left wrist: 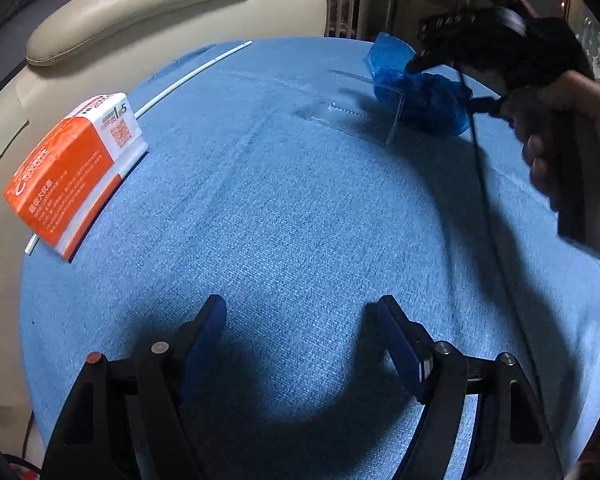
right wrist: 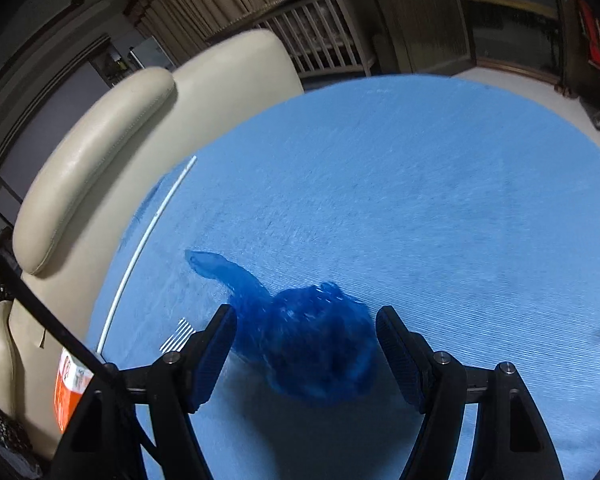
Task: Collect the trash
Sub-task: 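Return both tools to the table and grasp the blue bag with the right gripper, then grasp the clear plastic tray with the left gripper while the right holds the blue bag, then lift the clear tray with the left gripper while the right holds the blue bag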
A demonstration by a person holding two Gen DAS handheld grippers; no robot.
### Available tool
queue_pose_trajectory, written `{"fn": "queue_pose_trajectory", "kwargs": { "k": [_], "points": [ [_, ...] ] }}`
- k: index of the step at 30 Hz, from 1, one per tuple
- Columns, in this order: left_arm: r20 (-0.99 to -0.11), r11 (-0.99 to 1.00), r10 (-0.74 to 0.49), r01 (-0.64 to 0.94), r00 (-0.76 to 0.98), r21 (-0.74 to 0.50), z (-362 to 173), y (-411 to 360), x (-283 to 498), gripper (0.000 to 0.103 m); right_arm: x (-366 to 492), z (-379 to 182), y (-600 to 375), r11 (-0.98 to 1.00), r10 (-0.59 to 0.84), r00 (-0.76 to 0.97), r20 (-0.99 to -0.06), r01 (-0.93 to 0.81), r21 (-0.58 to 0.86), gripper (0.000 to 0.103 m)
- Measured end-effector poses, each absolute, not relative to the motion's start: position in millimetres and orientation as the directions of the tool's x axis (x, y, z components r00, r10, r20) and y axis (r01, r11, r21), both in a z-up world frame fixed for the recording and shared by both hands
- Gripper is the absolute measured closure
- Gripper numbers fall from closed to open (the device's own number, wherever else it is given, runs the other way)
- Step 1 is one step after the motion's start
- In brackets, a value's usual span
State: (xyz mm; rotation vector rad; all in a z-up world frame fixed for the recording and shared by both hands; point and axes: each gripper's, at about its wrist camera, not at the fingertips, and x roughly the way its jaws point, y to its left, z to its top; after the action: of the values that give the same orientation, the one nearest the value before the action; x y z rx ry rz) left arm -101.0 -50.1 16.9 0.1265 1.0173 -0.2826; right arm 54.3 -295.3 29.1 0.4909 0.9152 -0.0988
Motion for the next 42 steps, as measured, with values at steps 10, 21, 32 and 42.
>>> {"fn": "queue_pose_trajectory", "kwargs": {
  "k": [10, 21, 32, 42],
  "points": [
    [-0.815, 0.953, -0.24, 0.289, 0.527, -0.094, 48, -81, -59, 0.025, 9, 38, -302, 0.925, 0.066, 0.631, -0.773, 0.251, 0.283, 0.056],
    [-0.815, 0.986, -0.103, 0.169, 0.571, -0.006, 54, -164, 22, 0.023, -113, 48, -354, 0.858, 0.053, 0.689, -0.723, 0.339, 0.386, 0.056],
    [-0.86, 0.973, -0.127, 0.23, 0.495, -0.011, 26, -181, 49, 0.081, -153, 59, -369, 0.836, 0.054, 0.72, -0.692, 0.346, 0.425, 0.056],
    [-0.838, 0.943, -0.232, 0.324, 0.494, -0.069, 45, -141, -16, 0.081, -163, 56, -358, 0.819, 0.081, 0.738, -0.67, 0.334, 0.467, 0.056]
  ]
}}
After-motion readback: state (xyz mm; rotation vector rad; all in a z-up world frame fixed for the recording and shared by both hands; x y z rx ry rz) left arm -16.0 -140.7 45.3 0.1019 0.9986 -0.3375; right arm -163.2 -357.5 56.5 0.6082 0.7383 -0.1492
